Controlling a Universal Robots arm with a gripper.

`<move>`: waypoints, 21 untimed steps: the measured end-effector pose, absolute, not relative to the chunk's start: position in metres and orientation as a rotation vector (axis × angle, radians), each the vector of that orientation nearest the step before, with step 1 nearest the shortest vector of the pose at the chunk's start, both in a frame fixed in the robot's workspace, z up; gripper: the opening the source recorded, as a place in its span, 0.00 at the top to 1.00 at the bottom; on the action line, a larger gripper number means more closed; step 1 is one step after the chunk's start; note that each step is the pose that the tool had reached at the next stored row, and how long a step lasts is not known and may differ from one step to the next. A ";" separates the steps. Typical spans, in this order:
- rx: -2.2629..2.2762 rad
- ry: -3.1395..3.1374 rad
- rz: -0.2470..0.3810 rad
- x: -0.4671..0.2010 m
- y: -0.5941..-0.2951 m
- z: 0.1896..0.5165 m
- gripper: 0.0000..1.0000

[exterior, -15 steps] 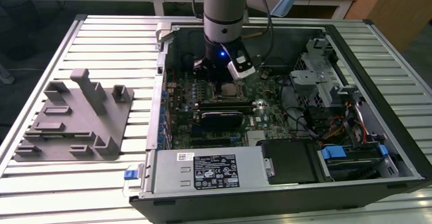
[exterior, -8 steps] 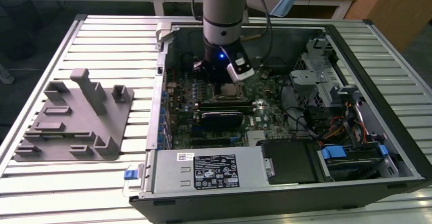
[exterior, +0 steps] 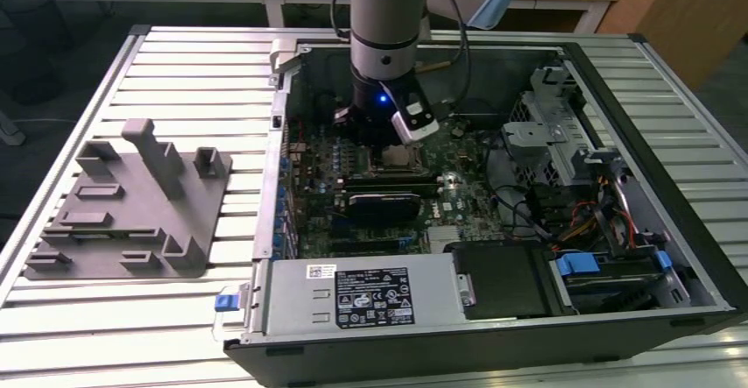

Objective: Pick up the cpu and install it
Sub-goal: 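Close the cpu cover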

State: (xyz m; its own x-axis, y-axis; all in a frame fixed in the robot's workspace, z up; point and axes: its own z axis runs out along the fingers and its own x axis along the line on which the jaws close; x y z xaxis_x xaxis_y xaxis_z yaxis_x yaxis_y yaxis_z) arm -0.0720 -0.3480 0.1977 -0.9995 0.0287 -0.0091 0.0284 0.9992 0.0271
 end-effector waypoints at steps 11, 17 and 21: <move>0.044 3.131 0.043 -0.075 -0.348 0.197 0.89; 0.045 3.131 0.044 -0.077 -0.348 0.198 0.89; 0.045 3.131 0.043 -0.077 -0.348 0.202 0.89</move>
State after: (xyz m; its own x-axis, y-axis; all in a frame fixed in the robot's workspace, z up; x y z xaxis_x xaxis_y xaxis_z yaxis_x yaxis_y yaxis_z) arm -0.0769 -0.3480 0.2020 -0.9995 0.0290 -0.0093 0.0287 0.9992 0.0279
